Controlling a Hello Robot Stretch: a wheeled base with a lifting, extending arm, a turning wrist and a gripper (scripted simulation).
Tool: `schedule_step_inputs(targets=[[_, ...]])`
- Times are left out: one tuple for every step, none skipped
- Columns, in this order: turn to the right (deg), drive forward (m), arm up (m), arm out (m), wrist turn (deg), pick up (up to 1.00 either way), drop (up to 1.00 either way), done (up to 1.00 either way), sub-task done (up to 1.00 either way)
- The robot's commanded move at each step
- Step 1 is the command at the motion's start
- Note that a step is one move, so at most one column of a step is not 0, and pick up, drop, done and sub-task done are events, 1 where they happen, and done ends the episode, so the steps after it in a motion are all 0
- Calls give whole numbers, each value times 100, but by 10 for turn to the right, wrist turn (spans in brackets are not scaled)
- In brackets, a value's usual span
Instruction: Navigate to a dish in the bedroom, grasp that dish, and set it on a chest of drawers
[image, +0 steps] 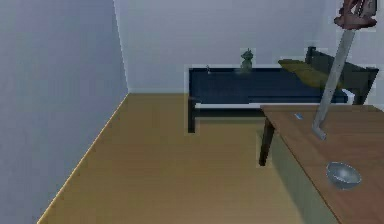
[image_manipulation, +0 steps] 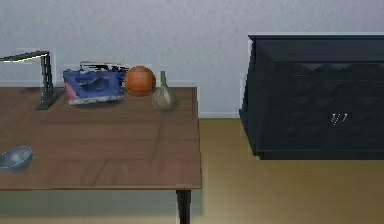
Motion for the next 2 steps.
schedule_step_inputs(targets=[[-420,0,0,0,0,0,0,0,0],[450,0,0,0,0,0,0,0,0]])
